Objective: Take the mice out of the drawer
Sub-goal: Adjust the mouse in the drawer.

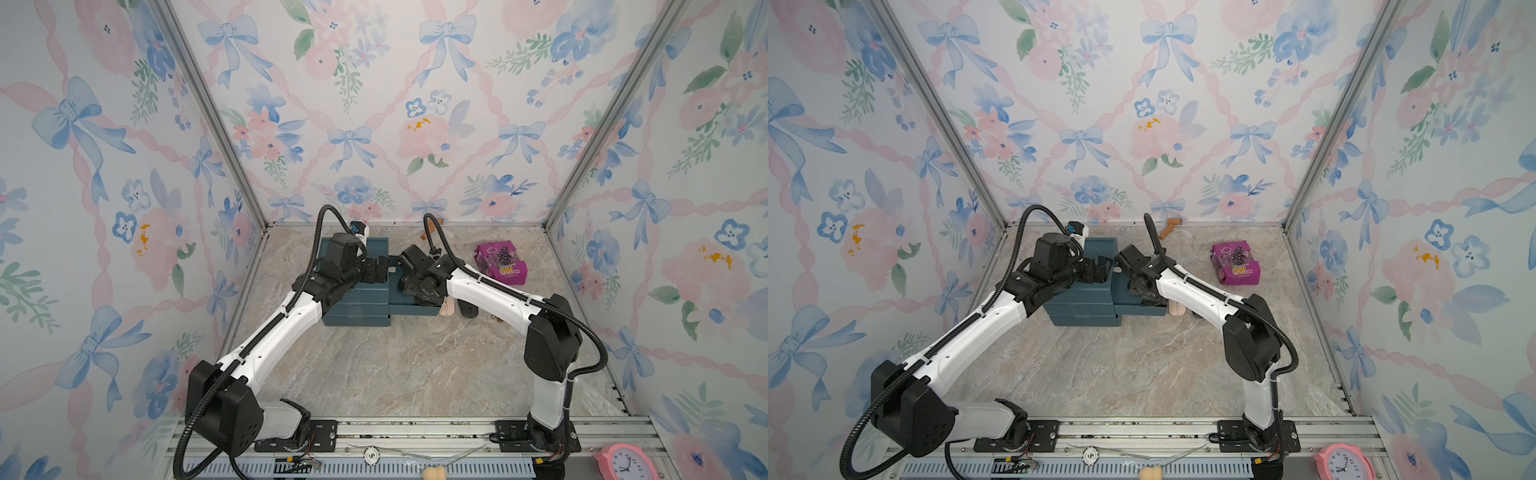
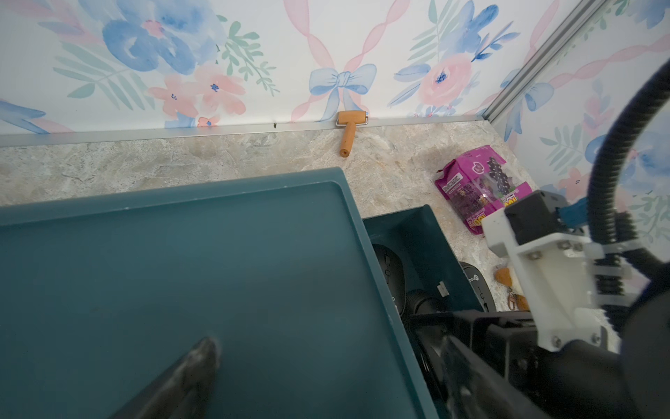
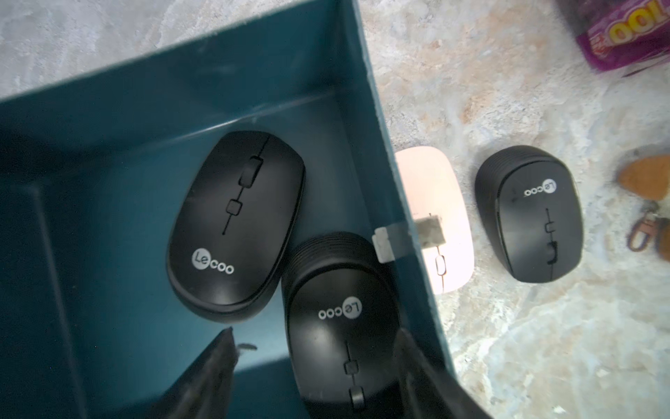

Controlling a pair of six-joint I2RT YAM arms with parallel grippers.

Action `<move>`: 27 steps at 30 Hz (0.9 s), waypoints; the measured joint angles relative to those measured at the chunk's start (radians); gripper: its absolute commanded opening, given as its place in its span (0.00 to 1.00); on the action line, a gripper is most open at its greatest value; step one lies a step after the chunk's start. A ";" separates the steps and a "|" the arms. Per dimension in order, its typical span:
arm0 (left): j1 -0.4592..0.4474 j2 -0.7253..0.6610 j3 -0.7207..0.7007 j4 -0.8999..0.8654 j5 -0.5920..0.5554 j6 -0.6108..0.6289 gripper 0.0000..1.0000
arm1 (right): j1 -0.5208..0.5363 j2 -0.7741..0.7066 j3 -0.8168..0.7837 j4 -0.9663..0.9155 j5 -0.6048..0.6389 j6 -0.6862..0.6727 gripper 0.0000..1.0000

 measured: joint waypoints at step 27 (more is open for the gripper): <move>0.006 -0.005 -0.003 -0.001 -0.004 -0.010 0.98 | -0.004 -0.005 -0.027 0.083 -0.083 -0.224 0.75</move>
